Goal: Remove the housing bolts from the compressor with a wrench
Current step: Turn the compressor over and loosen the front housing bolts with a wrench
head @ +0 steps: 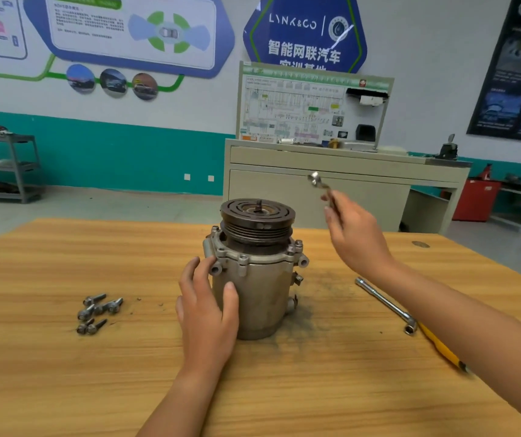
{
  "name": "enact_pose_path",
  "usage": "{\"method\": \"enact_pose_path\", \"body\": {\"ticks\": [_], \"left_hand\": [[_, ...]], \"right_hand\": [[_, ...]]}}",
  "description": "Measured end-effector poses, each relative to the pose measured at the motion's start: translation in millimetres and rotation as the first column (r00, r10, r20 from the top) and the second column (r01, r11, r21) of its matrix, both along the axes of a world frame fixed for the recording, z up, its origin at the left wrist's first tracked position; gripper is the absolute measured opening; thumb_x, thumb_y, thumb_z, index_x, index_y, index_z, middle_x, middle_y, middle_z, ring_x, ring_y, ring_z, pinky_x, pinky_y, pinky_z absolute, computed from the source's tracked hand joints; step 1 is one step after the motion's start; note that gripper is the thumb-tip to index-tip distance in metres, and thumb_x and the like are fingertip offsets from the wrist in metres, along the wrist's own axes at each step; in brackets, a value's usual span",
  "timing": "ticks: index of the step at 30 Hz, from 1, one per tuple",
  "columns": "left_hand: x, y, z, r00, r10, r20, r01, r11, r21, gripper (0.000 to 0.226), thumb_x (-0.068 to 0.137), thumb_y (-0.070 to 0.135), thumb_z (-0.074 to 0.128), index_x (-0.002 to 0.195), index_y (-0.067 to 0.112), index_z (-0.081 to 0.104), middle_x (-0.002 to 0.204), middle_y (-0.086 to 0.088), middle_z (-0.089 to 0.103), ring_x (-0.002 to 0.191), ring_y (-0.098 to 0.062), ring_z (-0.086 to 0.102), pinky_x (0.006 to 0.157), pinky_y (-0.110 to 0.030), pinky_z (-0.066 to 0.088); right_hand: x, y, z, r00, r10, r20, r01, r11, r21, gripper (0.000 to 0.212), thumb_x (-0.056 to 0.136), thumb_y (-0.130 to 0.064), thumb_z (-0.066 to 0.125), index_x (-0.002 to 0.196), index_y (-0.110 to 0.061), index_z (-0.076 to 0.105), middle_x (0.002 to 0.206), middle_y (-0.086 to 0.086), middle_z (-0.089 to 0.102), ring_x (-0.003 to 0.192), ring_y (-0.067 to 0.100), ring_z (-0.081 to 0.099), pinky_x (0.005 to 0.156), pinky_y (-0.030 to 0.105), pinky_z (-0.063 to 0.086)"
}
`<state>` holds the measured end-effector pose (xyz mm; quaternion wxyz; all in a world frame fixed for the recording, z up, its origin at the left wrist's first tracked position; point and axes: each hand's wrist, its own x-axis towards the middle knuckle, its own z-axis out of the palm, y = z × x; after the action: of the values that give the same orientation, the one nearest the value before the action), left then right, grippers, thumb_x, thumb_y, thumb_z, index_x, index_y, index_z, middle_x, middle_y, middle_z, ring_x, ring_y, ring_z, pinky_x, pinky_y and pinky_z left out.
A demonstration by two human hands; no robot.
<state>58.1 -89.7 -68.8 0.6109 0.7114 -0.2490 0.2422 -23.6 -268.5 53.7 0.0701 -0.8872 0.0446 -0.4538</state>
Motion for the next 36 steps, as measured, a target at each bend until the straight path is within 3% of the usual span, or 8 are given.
{"method": "enact_pose_path", "body": {"ticks": [3,8,11,14,20,28,33,36], "left_hand": [[-0.4,0.4,-0.9,1.000,-0.002,0.008,0.002,1.000,0.001,0.049,0.085,0.032,0.042,0.132,0.018,0.042,0.142,-0.003,0.032,0.128,-0.008,0.031,0.108,-0.052,0.027],[0.3,0.5,-4.5,1.000,0.008,0.019,-0.007,1.000,-0.007,0.048,0.086,0.030,0.043,0.132,0.019,0.042,0.142,-0.002,0.031,0.121,0.006,0.023,0.107,-0.051,0.028],[-0.1,0.9,-4.6,1.000,0.011,0.013,-0.011,1.000,0.003,0.048,0.086,0.031,0.042,0.133,0.021,0.041,0.143,-0.002,0.029,0.123,0.002,0.025,0.107,-0.053,0.028],[-0.4,0.9,-4.4,1.000,0.017,0.010,-0.017,1.000,0.011,0.049,0.086,0.032,0.042,0.133,0.019,0.041,0.144,-0.002,0.029,0.124,0.000,0.026,0.107,-0.053,0.027],[-2.9,3.0,-4.2,1.000,0.014,0.013,-0.014,1.000,0.026,0.051,0.086,0.030,0.043,0.135,0.018,0.041,0.144,-0.004,0.031,0.127,-0.005,0.028,0.107,-0.049,0.025],[-3.1,3.2,-4.2,1.000,0.008,0.008,-0.008,1.000,0.023,0.050,0.086,0.031,0.042,0.135,0.018,0.040,0.144,-0.005,0.030,0.125,-0.003,0.028,0.106,-0.046,0.025],[-1.6,1.4,-5.1,1.000,0.005,0.001,-0.005,1.000,0.015,0.050,0.087,0.033,0.042,0.135,0.021,0.040,0.145,-0.002,0.029,0.120,0.006,0.022,0.107,-0.046,0.024],[-1.1,1.0,-5.3,1.000,0.007,-0.005,-0.007,1.000,0.019,0.050,0.087,0.033,0.041,0.135,0.021,0.039,0.145,-0.001,0.029,0.122,0.005,0.022,0.109,-0.048,0.025]], "right_hand": [[-27.3,15.1,-0.9,0.989,-0.015,-0.147,0.017,1.000,0.009,0.027,0.096,-0.016,0.043,0.120,-0.011,0.053,0.066,-0.006,0.050,0.059,0.015,0.048,0.052,0.033,0.038],[-49.3,29.0,-10.1,0.829,-0.260,-0.495,0.178,0.962,-0.208,0.031,0.097,-0.021,0.035,0.126,-0.022,0.044,0.089,0.005,0.062,0.081,0.027,0.057,0.070,0.041,0.049],[-50.1,33.4,-3.1,0.771,-0.358,-0.527,0.215,0.925,-0.313,0.031,0.096,-0.015,0.035,0.125,-0.022,0.042,0.084,0.003,0.058,0.075,0.023,0.055,0.064,0.038,0.049],[-49.6,44.5,6.9,0.689,-0.503,-0.523,0.173,0.814,-0.555,0.032,0.092,-0.004,0.037,0.122,-0.014,0.037,0.065,-0.001,0.037,0.052,0.013,0.035,0.041,0.025,0.028],[-50.3,55.2,13.6,0.615,-0.634,-0.468,0.081,0.642,-0.762,0.032,0.089,0.004,0.039,0.121,0.001,0.036,0.060,0.004,0.021,0.045,0.017,0.025,0.036,0.026,0.019],[-42.2,24.1,13.7,0.700,-0.507,-0.503,0.044,0.734,-0.678,0.026,0.095,-0.029,0.030,0.115,-0.014,0.039,0.062,-0.004,0.031,0.048,0.010,0.029,0.041,0.023,0.023],[-29.9,-0.8,11.2,0.746,-0.473,-0.469,0.015,0.716,-0.698,0.031,0.098,-0.017,0.031,0.129,-0.017,0.033,0.083,-0.001,0.051,0.063,0.016,0.049,0.050,0.022,0.037],[-12.8,-11.7,4.8,0.802,-0.449,-0.394,0.026,0.686,-0.728,0.035,0.092,-0.002,0.041,0.126,-0.009,0.043,0.095,0.006,0.063,0.081,0.023,0.060,0.079,0.033,0.048]]}}
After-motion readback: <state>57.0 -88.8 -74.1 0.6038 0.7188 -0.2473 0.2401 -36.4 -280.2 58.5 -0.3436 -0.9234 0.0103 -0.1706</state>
